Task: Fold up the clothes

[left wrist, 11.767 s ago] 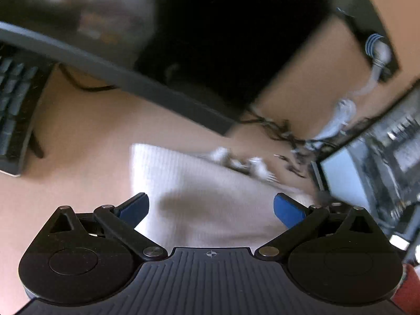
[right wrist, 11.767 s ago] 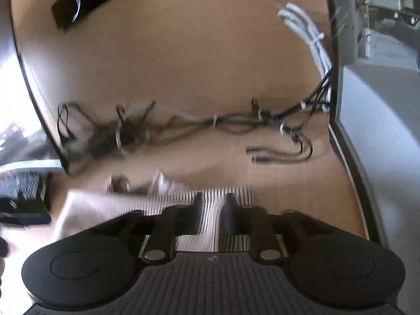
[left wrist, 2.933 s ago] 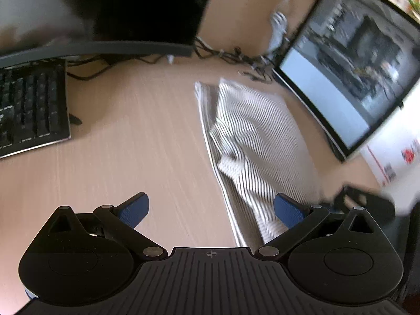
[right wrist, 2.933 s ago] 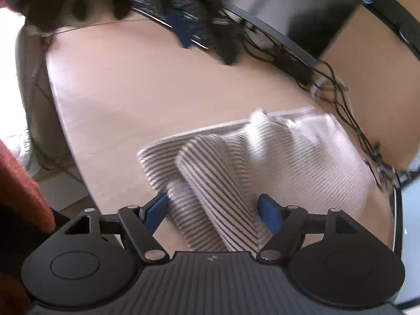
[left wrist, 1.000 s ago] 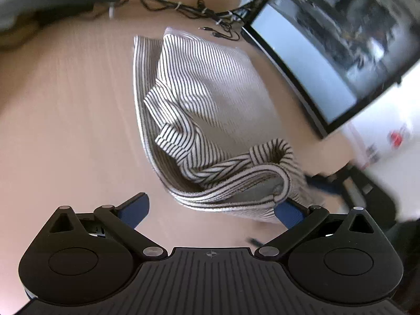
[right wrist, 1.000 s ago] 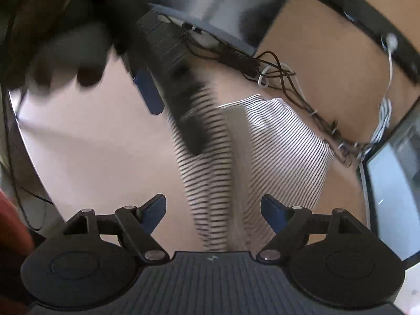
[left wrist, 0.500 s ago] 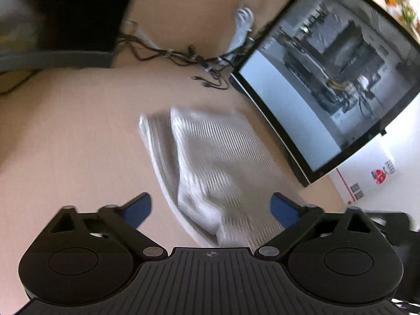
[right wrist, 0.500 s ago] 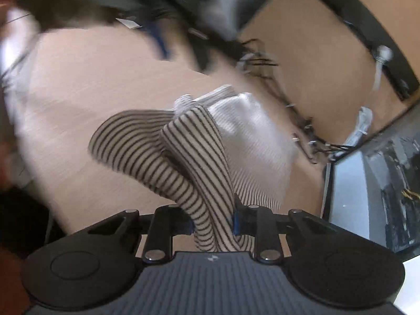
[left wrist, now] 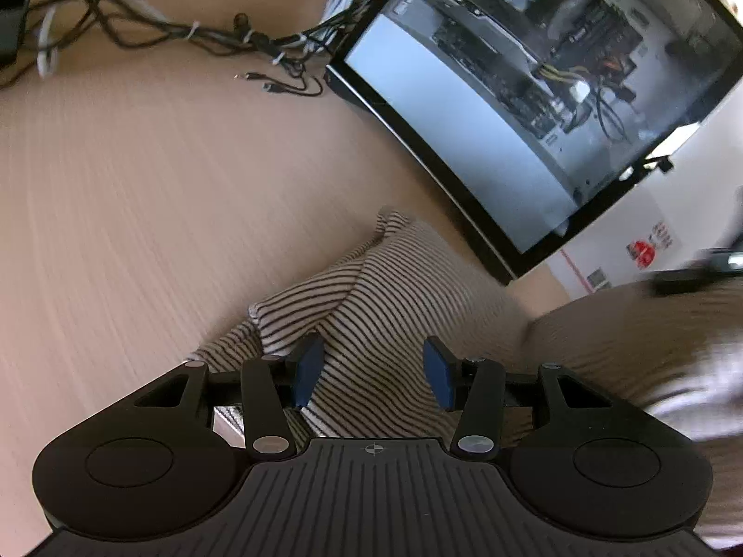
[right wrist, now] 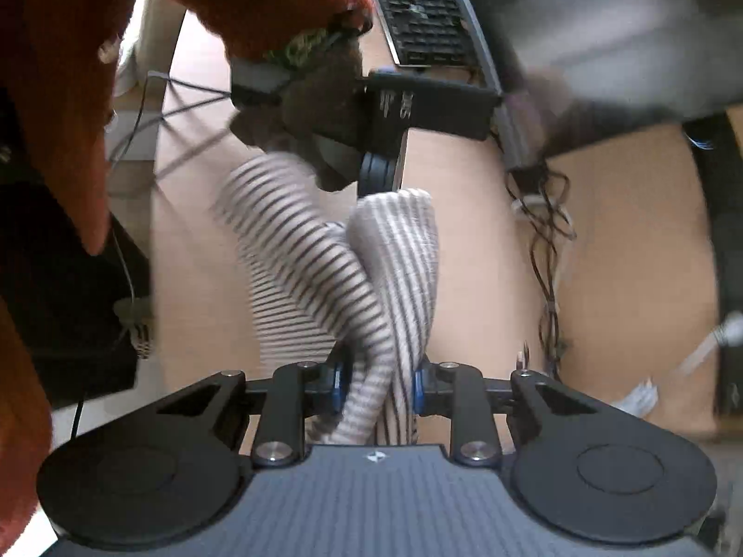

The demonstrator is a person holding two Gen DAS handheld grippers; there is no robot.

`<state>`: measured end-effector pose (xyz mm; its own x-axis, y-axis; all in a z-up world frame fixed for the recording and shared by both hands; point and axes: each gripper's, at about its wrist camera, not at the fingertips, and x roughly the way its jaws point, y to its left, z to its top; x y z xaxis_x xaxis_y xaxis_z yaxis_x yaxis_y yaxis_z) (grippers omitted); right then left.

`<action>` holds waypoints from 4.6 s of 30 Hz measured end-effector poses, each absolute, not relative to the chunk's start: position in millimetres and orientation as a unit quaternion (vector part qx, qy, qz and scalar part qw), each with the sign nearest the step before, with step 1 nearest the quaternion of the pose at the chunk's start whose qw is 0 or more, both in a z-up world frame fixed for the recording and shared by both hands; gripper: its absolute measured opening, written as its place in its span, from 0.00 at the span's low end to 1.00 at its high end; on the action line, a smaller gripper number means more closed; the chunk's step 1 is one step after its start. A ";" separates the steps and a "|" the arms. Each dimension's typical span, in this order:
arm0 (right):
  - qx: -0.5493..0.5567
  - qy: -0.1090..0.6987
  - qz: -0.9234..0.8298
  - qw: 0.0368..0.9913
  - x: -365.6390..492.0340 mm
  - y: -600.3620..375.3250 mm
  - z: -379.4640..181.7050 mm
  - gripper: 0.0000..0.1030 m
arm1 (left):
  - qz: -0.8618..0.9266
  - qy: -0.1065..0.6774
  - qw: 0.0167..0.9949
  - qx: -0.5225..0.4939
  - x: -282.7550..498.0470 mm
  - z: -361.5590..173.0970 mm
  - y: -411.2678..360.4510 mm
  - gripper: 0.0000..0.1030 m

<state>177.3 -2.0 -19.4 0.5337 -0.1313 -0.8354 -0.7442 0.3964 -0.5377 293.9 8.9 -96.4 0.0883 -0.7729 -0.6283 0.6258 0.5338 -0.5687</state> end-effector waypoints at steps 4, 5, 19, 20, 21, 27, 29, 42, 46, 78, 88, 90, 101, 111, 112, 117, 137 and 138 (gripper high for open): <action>-0.503 0.439 0.258 0.699 199.8 -17.2 -62.8 0.26 | -0.458 0.490 0.731 -0.129 303.6 -101.1 25.9 0.29; -0.508 0.435 0.263 0.695 201.6 -18.3 -71.3 0.26 | -0.451 0.491 0.731 -0.148 305.4 -101.5 32.9 0.30; -0.387 0.447 0.207 0.779 252.4 -40.6 -87.3 0.42 | -0.431 0.450 0.781 -0.041 237.2 -49.5 38.8 0.85; -0.389 0.442 0.197 0.784 250.7 -39.3 -84.1 0.48 | -0.420 0.452 0.787 -0.018 237.6 -52.0 32.0 0.83; -0.388 0.436 0.185 0.791 248.4 -39.0 -79.2 0.53 | -0.410 0.453 0.792 0.005 238.5 -54.4 25.6 0.83; -0.327 0.377 0.061 0.864 218.2 -56.3 -43.6 0.74 | -0.364 0.444 0.818 0.030 267.8 -55.9 22.5 0.82; -0.297 0.372 0.026 0.879 208.1 -64.6 -49.6 0.75 | -0.357 0.444 0.821 0.034 278.1 -56.0 19.3 0.82; -0.145 0.401 -0.145 0.893 244.4 -142.4 -103.5 0.75 | -0.347 0.472 0.809 0.057 307.9 -77.1 -4.2 0.93; -0.020 0.398 -0.140 0.906 241.5 -165.0 -78.6 0.77 | -0.352 0.476 0.805 0.054 307.2 -78.1 -0.3 0.94; 0.514 0.442 -0.117 0.726 137.4 -194.2 -120.0 0.51 | -0.425 0.473 0.771 0.004 329.0 -84.2 -16.2 0.89; 0.297 0.449 -0.102 0.837 253.1 -186.9 -111.3 0.62 | -0.400 0.502 0.763 -0.072 273.2 -98.6 42.4 0.88; 0.240 0.443 -0.096 0.859 278.3 -176.6 -108.7 0.62 | -0.419 0.496 0.757 -0.072 260.2 -93.2 40.9 0.86; 0.255 0.421 -0.056 0.869 243.5 -156.0 -95.9 0.82 | -0.350 0.470 0.796 -0.150 282.0 -73.4 85.6 0.93; 0.183 0.412 -0.107 0.886 202.1 -158.5 -93.7 0.74 | -0.410 0.525 0.734 -0.135 276.5 -106.7 19.6 0.89; 0.163 0.407 -0.117 0.891 201.1 -160.1 -87.6 0.74 | -0.428 0.527 0.721 -0.138 269.5 -107.4 10.1 0.89; 0.072 0.379 -0.143 0.911 196.3 -158.9 -60.7 0.74 | -0.486 0.521 0.693 -0.110 237.6 -102.0 -16.0 0.89; -0.182 0.361 -0.030 0.914 177.4 -61.7 -85.1 0.48 | -0.223 0.466 0.841 -0.162 342.1 -74.6 106.4 0.89; -0.186 0.352 -0.041 0.917 176.1 -61.0 -82.7 0.47 | -0.215 0.471 0.839 -0.166 344.5 -78.4 107.6 0.89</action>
